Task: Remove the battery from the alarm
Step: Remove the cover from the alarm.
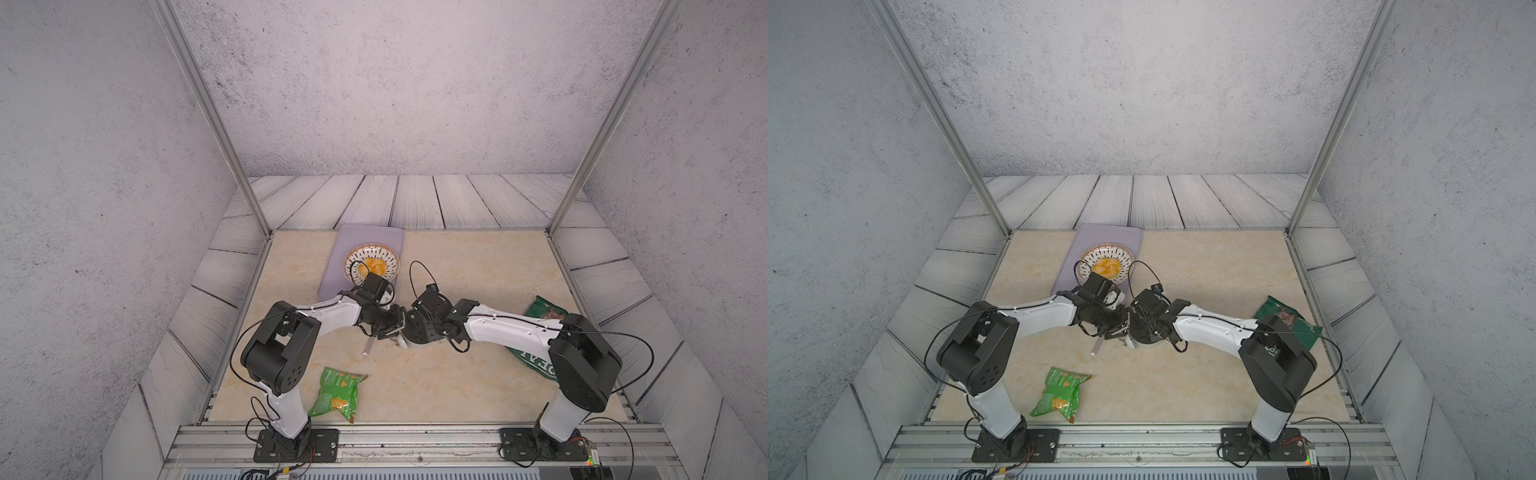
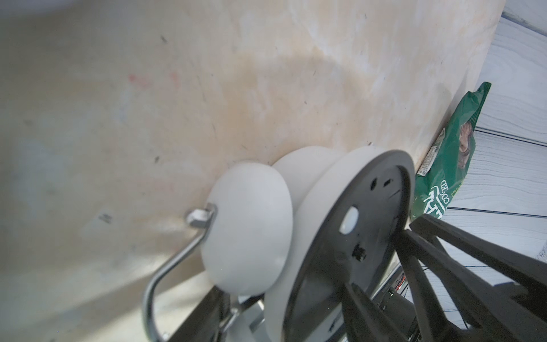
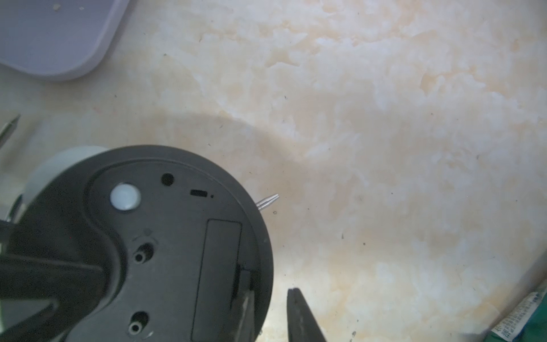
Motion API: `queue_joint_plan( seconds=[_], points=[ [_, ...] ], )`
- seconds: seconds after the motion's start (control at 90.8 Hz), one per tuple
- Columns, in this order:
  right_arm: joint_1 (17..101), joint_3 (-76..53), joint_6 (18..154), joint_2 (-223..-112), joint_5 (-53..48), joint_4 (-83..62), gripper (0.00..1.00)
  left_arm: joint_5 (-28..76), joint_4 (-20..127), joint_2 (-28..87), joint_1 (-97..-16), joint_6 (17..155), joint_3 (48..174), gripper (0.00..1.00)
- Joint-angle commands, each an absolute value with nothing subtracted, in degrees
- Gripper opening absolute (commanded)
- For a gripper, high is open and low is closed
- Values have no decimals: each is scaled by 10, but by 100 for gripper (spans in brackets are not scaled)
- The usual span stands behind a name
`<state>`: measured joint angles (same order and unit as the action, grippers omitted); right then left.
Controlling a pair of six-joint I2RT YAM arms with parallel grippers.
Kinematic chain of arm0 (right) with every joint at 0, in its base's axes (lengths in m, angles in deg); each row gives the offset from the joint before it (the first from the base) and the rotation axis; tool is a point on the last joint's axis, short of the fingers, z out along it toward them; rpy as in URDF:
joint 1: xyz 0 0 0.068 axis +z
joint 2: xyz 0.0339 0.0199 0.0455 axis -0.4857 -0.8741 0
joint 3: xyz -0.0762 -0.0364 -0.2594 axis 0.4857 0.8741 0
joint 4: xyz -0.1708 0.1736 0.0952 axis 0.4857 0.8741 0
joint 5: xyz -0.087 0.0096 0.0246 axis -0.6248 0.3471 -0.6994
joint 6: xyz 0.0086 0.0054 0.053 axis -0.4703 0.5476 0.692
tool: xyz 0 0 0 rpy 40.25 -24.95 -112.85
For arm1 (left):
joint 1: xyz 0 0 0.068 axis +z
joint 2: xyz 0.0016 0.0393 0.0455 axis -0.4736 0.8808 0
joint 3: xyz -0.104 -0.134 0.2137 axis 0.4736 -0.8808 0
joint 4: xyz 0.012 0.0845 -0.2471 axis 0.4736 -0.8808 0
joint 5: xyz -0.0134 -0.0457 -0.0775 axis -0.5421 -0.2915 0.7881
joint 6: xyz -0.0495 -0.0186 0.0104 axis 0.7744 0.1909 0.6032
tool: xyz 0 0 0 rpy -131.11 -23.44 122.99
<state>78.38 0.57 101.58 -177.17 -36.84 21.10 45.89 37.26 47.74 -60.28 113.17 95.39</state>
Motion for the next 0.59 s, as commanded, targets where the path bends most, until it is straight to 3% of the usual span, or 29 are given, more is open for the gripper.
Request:
queue_joint_plan(
  seconds=[0.0, 0.583],
  points=[
    [785, -12, 1021, -1803, -390, 237, 24, 435, 339, 480, -604, 1139, 936, 64],
    [798, -57, 988, -1884, -461, 328, 19, 429, 338, 475, -604, 1136, 935, 64]
  ],
)
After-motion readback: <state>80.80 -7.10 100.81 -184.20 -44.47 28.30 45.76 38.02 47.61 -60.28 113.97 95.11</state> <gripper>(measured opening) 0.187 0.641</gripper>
